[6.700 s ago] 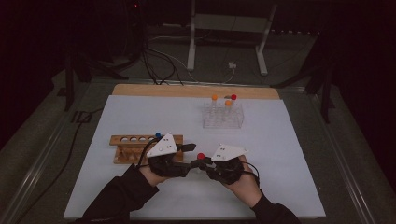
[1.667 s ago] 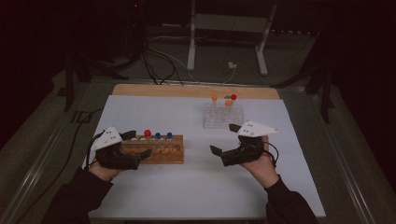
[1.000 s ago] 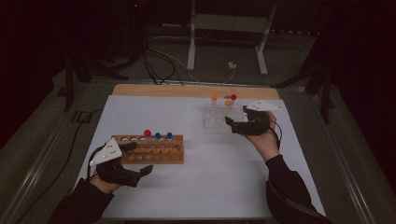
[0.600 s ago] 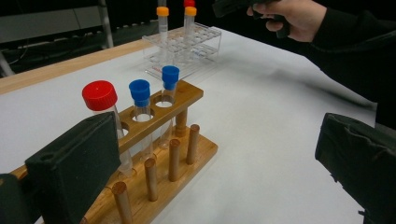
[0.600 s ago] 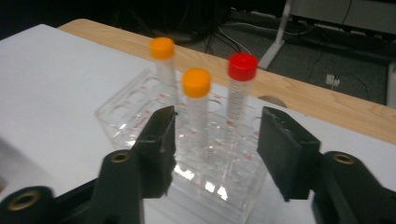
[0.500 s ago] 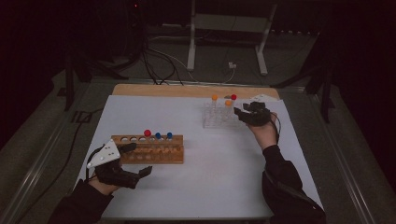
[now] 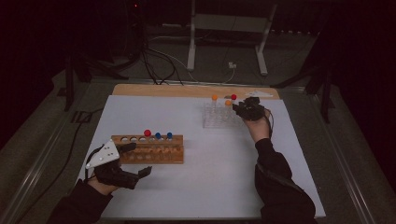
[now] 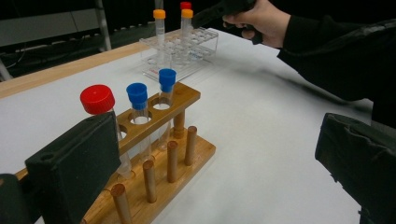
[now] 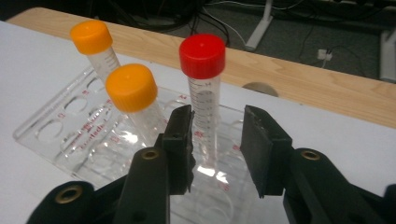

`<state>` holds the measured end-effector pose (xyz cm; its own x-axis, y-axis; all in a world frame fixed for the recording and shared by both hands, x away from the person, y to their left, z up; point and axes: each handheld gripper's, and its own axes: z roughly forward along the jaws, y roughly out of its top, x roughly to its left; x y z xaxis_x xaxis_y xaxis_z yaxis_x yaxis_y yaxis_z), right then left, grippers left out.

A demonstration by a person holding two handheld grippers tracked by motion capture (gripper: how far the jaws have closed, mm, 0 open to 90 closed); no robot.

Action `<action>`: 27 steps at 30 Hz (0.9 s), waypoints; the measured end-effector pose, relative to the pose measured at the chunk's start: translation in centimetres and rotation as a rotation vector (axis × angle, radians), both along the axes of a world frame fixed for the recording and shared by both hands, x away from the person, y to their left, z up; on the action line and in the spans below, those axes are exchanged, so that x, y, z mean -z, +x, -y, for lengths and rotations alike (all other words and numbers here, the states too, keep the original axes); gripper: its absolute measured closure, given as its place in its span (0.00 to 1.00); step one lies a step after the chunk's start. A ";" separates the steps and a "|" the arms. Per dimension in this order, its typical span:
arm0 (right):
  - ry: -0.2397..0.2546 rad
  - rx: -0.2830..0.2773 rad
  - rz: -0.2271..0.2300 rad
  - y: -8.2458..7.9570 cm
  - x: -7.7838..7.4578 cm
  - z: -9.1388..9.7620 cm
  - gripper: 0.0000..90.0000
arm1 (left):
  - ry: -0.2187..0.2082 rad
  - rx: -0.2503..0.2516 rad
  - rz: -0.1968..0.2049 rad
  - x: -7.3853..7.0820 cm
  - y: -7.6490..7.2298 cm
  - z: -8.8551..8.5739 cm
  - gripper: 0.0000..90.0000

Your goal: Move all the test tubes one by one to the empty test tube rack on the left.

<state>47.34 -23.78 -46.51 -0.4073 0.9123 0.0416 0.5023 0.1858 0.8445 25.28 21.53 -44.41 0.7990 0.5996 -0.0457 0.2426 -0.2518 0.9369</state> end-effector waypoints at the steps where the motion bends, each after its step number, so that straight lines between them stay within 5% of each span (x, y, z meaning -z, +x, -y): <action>1: -0.005 0.000 -0.001 0.1 0.1 -0.1 0.70 | 0.000 -0.002 0.001 0.0 0.0 0.0 0.01; 19: -0.042 0.009 -0.019 1.2 0.3 -1.3 0.83 | 0.012 0.000 0.000 0.1 0.1 0.0 0.01; 27: -0.035 0.009 0.024 0.8 -1.3 -1.2 0.83 | 0.015 -0.001 -0.002 0.1 0.1 0.0 0.01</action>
<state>48.13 -22.63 -45.23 -0.3993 0.9168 -0.0006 0.4836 0.2112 0.8495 25.38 21.50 -44.55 0.7984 0.6009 -0.0380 0.2444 -0.2657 0.9326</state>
